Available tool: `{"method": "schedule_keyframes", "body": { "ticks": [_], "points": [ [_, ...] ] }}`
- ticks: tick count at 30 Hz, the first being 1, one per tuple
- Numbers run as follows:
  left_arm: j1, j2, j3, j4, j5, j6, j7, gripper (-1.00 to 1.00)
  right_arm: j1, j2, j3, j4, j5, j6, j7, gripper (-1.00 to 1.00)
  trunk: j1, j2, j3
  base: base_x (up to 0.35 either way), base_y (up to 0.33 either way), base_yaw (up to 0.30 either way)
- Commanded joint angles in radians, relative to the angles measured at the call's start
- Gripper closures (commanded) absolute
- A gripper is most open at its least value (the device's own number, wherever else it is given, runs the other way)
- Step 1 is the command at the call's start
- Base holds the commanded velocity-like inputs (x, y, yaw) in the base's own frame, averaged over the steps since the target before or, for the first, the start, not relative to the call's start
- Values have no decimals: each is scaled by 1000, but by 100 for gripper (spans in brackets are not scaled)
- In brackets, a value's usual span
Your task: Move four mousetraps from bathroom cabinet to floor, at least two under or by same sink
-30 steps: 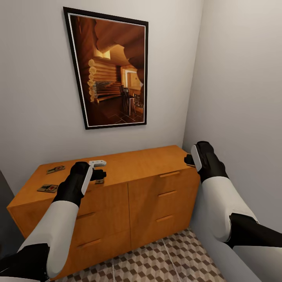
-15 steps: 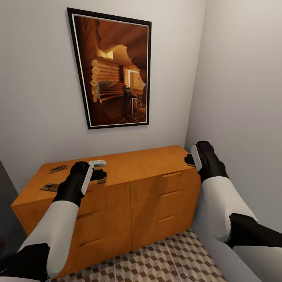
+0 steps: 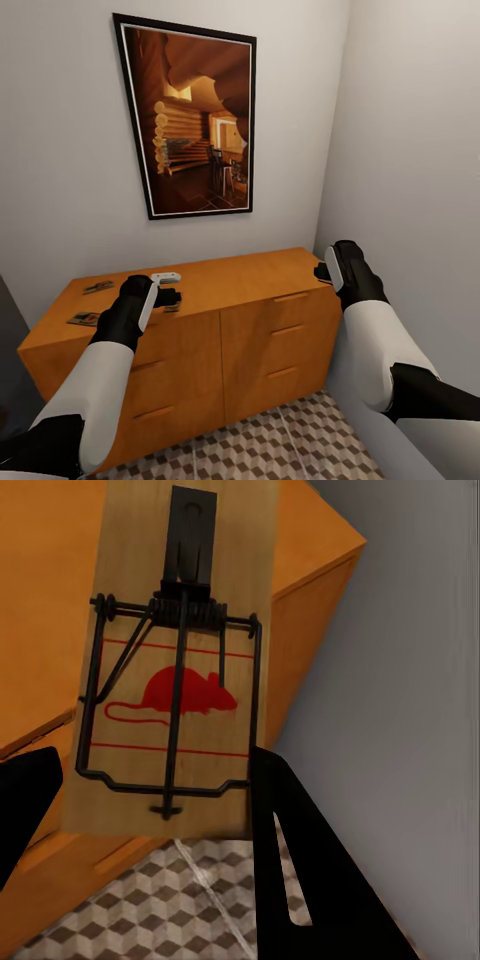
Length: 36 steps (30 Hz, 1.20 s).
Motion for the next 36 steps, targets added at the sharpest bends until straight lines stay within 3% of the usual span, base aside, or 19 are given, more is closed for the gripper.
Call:
{"method": "schedule_keyframes", "body": {
  "ticks": [1, 18, 36],
  "points": [
    [-1, -1, 3, -1, -7, 4, -3, -100, -1, 1, -3, -1, 4, 4, 2, 100, 0, -1, -1, 0, -171, 1],
    [0, -2, 2, -2, -4, 2, 54, -100, -1, 3, -2, 5, 1, 4, 2, 100, 0, -1, -1, 0, -75, 0],
    [-1, 0, 2, -2, -6, 3, 61, -100, -1, 3, -2, 6, 2, 4, 2, 100, 0, -1, -1, 45, -1, 0]
  ]
}}
